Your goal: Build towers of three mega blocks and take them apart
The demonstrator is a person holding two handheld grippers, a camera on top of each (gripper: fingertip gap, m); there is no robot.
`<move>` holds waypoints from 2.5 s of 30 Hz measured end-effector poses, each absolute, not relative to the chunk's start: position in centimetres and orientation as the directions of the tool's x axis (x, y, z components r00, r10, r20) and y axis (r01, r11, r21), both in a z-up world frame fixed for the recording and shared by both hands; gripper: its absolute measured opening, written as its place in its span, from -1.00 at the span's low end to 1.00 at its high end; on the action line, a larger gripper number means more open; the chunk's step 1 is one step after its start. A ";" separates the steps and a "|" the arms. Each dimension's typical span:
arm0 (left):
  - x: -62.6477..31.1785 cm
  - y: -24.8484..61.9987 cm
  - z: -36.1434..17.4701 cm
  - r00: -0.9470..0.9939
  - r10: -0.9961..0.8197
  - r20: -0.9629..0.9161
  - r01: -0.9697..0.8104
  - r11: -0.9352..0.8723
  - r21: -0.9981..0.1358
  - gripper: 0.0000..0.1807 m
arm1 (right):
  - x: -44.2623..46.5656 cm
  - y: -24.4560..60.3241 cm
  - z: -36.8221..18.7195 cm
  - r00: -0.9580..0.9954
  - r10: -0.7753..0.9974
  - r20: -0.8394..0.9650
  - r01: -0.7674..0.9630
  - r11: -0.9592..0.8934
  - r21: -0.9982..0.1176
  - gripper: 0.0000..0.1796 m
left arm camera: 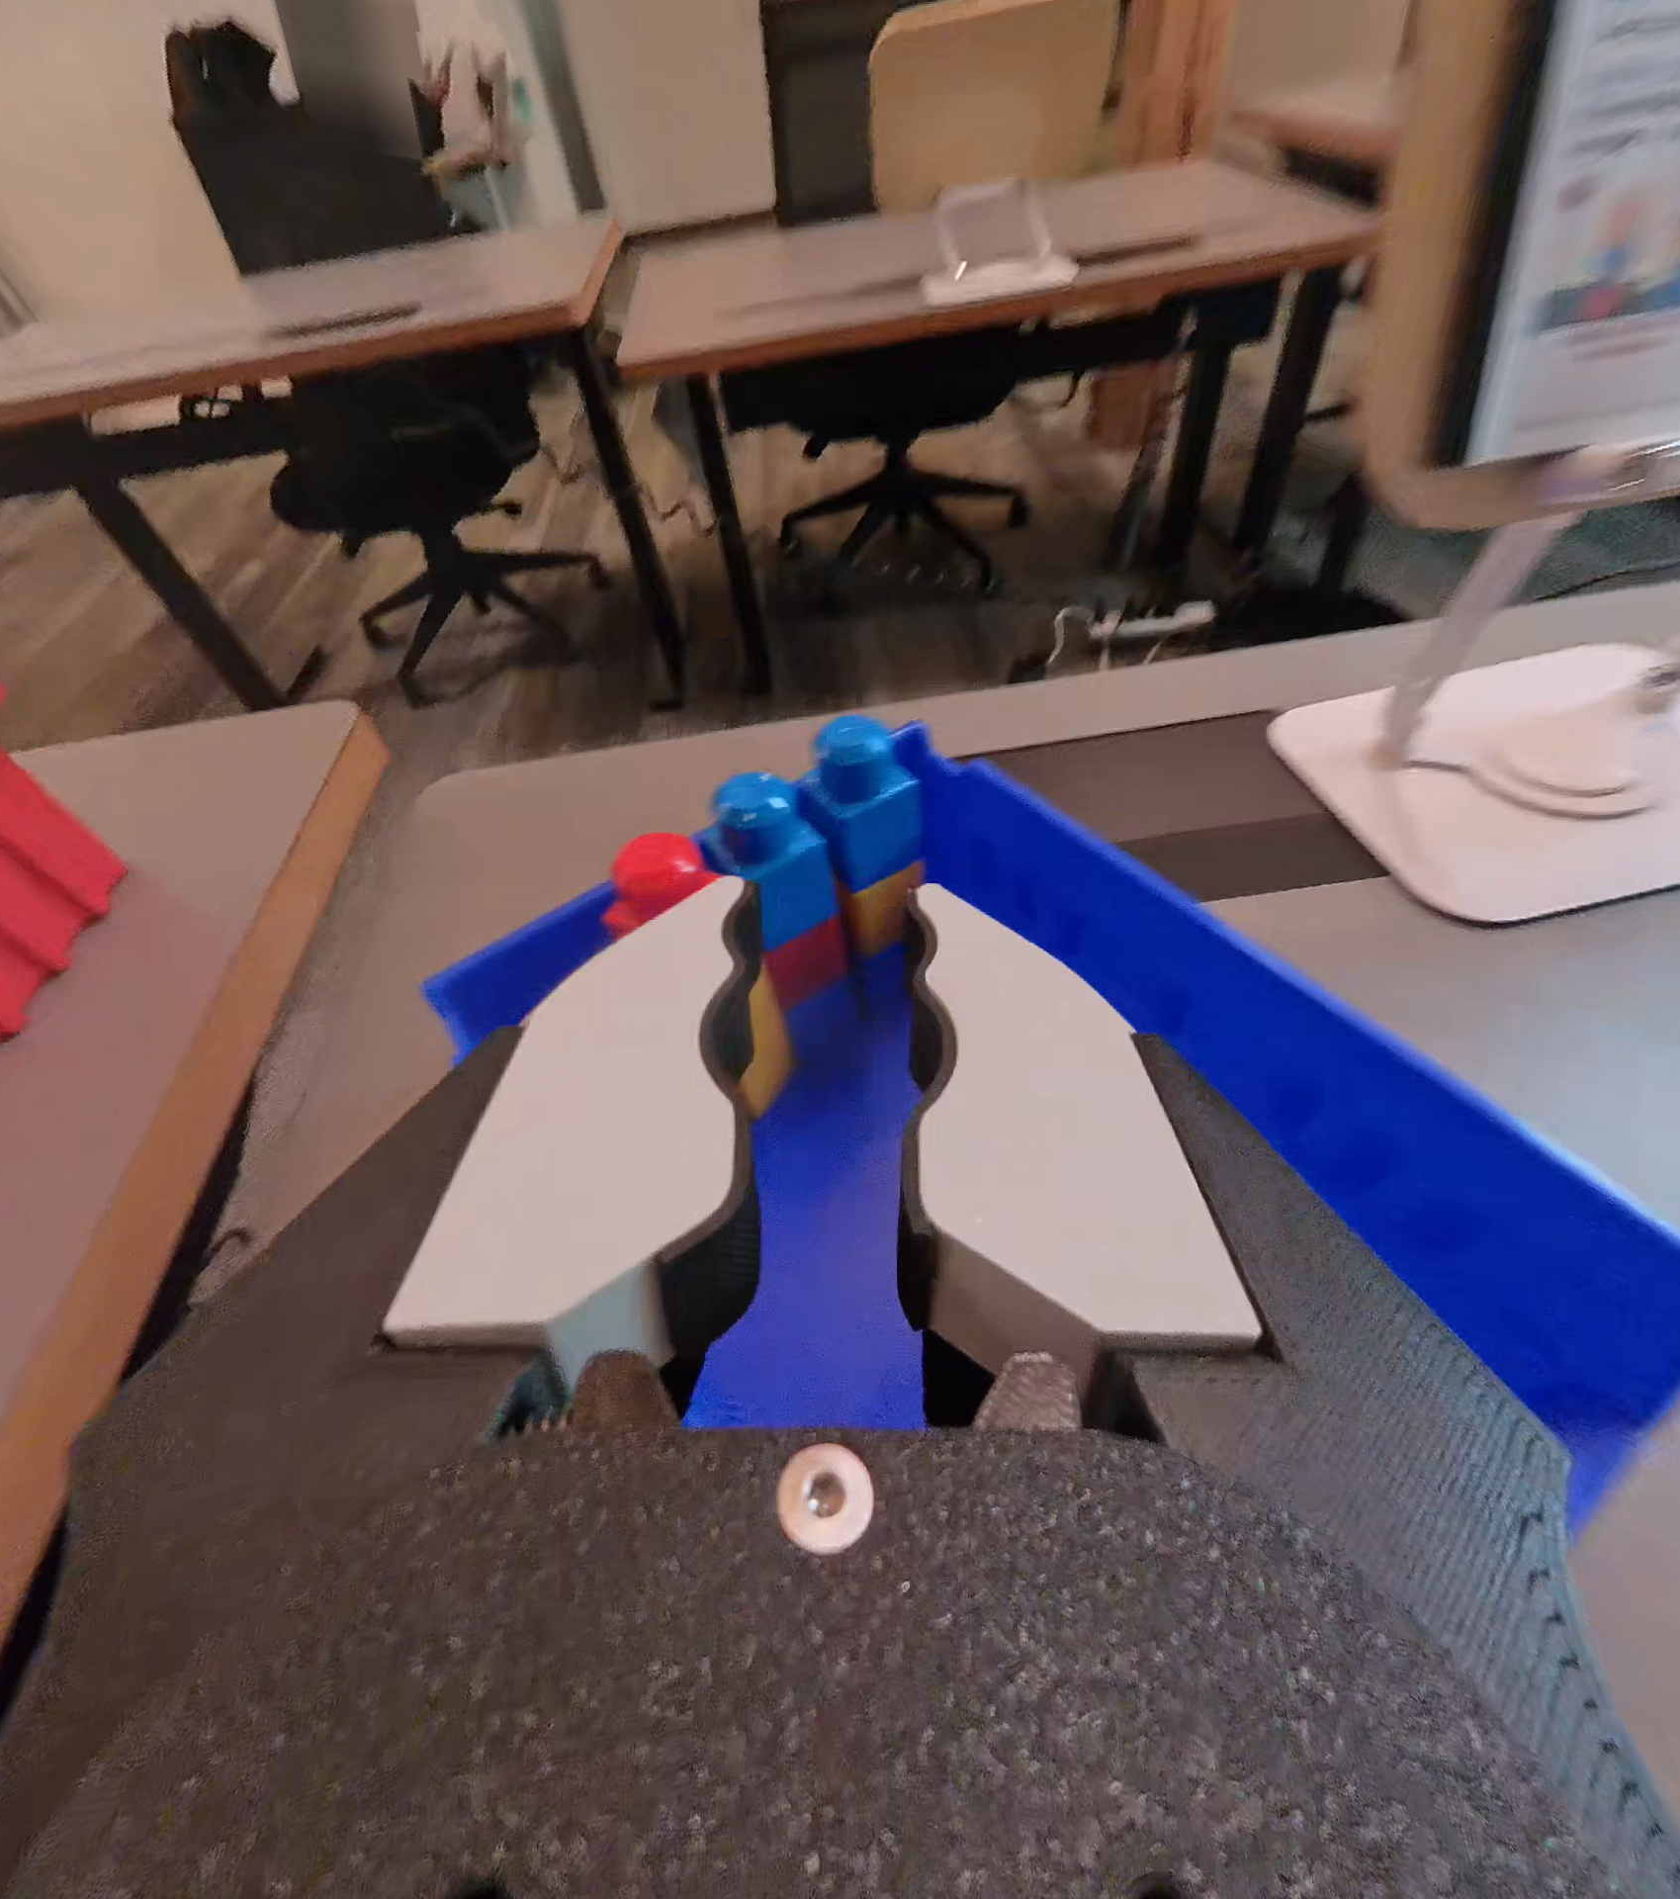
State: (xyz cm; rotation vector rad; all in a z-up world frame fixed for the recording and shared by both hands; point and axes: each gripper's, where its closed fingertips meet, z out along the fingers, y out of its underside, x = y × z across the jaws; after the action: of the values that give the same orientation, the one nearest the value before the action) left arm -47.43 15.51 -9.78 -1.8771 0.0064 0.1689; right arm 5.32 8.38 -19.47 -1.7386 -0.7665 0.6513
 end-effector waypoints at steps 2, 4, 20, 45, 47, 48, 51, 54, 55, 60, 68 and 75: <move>-49.6 17.4 -10.9 0.988 0.057 -0.144 -0.113 -0.368 -0.923 -0.67 | 5.0 8.2 -19.2 0.627 0.777 -0.065 0.158 -0.208 -0.965 -0.99; -51.9 18.9 -12.1 0.980 0.056 -0.189 -0.148 -0.424 -0.893 -0.62 | 4.8 8.1 -18.9 0.616 0.785 -0.064 0.146 -0.194 -0.970 -1.00; -53.1 21.3 -16.5 0.916 -0.097 -0.388 -0.349 -0.666 -0.659 -0.60 | 3.7 6.6 -20.0 0.528 0.849 0.024 0.237 -0.120 -0.964 -1.00; -5.4 -2.4 -9.5 0.339 -0.937 -0.081 -0.131 0.038 -0.991 -0.40 | -8.0 -2.9 -14.4 -0.041 0.997 -0.063 0.012 -0.063 -0.998 -0.58; -5.0 -2.3 -11.2 0.327 -0.942 -0.072 -0.164 0.018 -0.986 -0.38 | -8.0 -3.2 -13.8 -0.068 0.995 -0.068 -0.024 -0.070 -0.997 -0.58; -4.9 -2.2 -11.9 0.329 -0.940 -0.086 -0.182 0.027 -0.983 -0.41 | -8.0 -3.4 -13.8 -0.079 0.995 -0.064 -0.030 -0.066 -0.997 -0.58; -4.8 -2.1 -13.2 0.328 -0.937 -0.123 -0.239 0.044 -0.970 -0.59 | -8.2 -2.9 -14.8 -0.050 0.997 -0.054 0.013 -0.054 -0.998 -0.58; -6.0 -0.8 -14.5 0.371 -0.913 -0.171 -0.330 0.043 -0.943 -0.59 | -7.9 -1.9 -16.1 -0.027 0.999 -0.027 0.123 -0.024 -0.992 -0.55; -6.7 -0.3 -15.2 0.380 -0.902 -0.204 -0.380 0.049 -0.924 -0.59 | -7.5 -1.4 -16.2 -0.019 1.000 -0.004 0.145 -0.001 -0.989 -0.47; -8.7 -0.5 -21.1 0.277 -0.942 -0.191 -0.582 -0.006 -0.813 -0.59 | -5.5 -0.3 -15.6 0.017 0.982 0.190 0.221 0.182 -0.958 -0.33; -9.0 -1.3 -23.3 0.205 -0.955 -0.217 -0.665 0.027 -0.746 -0.60 | -5.6 -1.8 -17.9 -0.082 0.975 0.207 0.343 0.222 -0.913 -0.64; -14.9 3.0 -21.6 0.468 -0.872 -0.143 -0.525 -0.144 -0.839 -0.60 | 4.4 6.5 -7.2 0.336 0.904 0.263 0.171 0.217 -0.961 -0.64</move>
State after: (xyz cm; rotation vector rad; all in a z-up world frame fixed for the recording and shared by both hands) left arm -14.86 3.01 -21.64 -1.8101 1.1835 -0.4813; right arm 4.42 6.52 -7.24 -1.2667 -1.1342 0.6995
